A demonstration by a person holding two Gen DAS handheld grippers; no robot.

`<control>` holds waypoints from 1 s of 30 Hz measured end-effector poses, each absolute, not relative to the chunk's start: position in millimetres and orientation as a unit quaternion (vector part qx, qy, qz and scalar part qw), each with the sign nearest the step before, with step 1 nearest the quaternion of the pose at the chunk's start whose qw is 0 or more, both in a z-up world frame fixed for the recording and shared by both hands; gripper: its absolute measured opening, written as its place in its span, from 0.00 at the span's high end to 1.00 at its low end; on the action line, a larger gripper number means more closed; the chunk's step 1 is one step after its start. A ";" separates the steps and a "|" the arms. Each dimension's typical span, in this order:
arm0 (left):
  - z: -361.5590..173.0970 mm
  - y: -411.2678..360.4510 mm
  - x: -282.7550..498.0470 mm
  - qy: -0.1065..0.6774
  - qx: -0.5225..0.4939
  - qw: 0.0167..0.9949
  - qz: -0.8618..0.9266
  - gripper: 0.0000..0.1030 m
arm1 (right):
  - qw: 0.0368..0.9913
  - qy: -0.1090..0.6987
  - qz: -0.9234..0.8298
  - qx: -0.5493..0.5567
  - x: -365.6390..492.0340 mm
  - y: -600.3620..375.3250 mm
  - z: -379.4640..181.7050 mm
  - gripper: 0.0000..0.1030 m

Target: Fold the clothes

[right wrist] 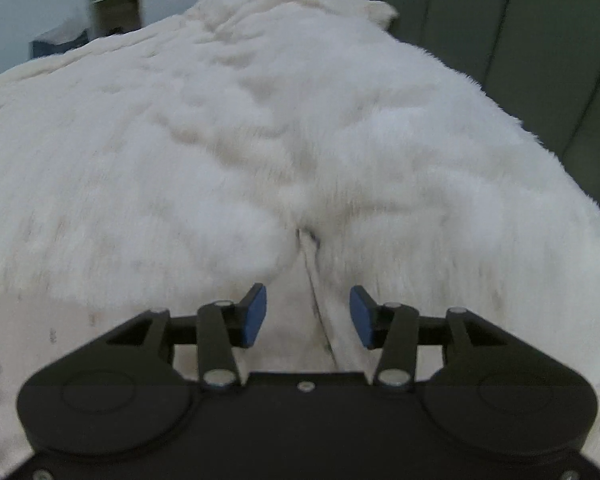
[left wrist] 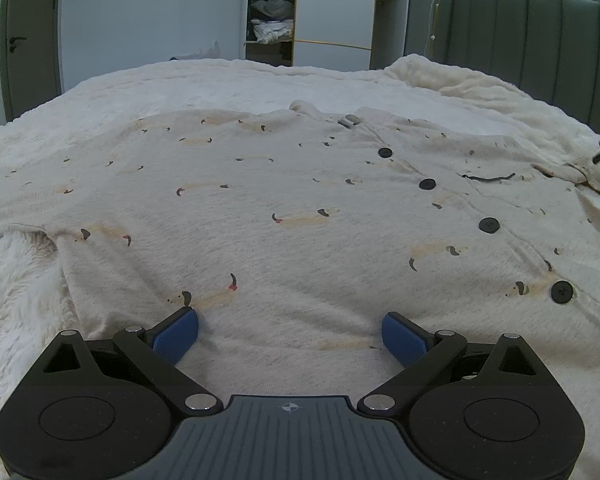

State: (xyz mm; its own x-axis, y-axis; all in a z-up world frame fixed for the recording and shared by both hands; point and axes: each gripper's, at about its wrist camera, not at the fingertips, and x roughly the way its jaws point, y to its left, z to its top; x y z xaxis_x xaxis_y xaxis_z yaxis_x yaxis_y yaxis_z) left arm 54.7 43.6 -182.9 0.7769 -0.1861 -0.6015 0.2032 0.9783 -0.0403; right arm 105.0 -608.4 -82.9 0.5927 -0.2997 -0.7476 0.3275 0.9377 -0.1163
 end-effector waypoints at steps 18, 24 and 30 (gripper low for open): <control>-183.0 43.0 53.5 0.317 0.018 0.943 -0.102 0.04 | 0.900 0.334 -0.177 -0.216 60.6 -563.5 -65.0 1.00; -184.2 41.1 54.6 0.317 0.018 0.943 -0.100 0.03 | 0.932 0.263 -0.177 -0.176 63.5 -563.5 40.6 1.00; -184.8 40.6 60.3 0.321 0.015 0.941 -0.105 0.01 | 0.872 0.376 -0.232 -0.210 174.1 -574.7 -5.2 0.80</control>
